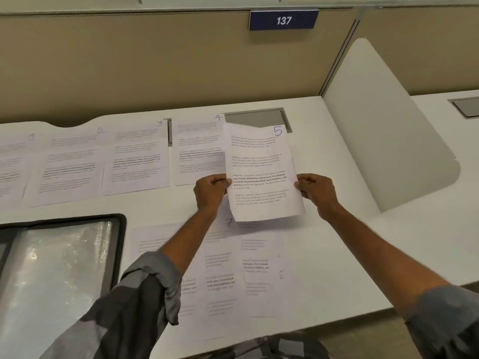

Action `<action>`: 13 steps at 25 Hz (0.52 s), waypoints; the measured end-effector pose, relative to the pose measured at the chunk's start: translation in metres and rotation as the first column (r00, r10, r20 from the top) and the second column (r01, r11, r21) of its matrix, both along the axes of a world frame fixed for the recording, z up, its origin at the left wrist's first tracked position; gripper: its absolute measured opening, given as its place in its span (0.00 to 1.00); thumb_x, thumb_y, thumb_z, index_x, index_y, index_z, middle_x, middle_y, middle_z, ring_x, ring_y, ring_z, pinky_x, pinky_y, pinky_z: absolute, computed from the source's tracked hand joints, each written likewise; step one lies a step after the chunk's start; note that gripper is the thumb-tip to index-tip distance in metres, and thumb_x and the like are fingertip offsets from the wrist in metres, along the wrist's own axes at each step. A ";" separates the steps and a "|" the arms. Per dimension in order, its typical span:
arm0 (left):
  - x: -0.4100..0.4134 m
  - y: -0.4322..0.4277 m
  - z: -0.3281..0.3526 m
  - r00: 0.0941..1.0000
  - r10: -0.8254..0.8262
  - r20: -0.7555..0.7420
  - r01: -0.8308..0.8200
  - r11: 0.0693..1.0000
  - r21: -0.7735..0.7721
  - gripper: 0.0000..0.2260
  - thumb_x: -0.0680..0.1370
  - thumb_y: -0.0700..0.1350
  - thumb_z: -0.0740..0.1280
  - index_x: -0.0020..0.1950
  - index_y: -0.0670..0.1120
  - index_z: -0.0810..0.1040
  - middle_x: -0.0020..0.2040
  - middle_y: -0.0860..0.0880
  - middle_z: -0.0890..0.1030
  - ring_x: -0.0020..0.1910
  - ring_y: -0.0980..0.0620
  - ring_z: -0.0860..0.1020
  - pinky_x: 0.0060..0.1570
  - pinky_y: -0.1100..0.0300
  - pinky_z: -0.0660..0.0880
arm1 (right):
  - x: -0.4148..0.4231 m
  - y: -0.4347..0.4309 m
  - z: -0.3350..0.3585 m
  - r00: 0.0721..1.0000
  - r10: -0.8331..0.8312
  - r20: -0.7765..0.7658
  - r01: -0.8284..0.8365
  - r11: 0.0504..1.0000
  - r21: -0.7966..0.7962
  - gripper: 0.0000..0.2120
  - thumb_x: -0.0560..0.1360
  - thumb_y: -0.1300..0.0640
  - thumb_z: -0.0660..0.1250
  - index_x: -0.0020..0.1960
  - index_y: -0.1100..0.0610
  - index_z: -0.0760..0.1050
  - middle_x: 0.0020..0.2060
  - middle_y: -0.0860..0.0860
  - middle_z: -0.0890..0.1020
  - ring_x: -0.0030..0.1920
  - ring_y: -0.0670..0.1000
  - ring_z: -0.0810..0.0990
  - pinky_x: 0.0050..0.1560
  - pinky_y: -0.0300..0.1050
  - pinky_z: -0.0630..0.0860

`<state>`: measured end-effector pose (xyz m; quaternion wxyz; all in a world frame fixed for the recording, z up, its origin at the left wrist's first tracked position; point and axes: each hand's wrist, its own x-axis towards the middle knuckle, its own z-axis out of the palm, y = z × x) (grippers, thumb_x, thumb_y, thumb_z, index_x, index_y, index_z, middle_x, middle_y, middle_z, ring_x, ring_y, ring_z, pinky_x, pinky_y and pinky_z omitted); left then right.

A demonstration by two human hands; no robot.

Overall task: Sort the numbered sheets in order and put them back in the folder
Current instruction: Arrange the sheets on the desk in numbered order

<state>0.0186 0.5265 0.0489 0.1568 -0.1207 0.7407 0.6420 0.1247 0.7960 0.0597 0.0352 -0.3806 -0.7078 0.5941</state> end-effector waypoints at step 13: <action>-0.131 0.117 -0.069 0.995 0.096 -0.038 -0.101 0.982 -0.157 0.12 0.73 0.39 0.78 0.56 0.41 0.86 0.48 0.47 0.87 0.47 0.47 0.86 0.54 0.49 0.83 | -0.148 0.103 -0.061 0.997 0.080 0.008 -0.080 0.995 0.057 0.09 0.74 0.61 0.73 0.48 0.48 0.86 0.43 0.45 0.88 0.48 0.56 0.86 0.57 0.58 0.83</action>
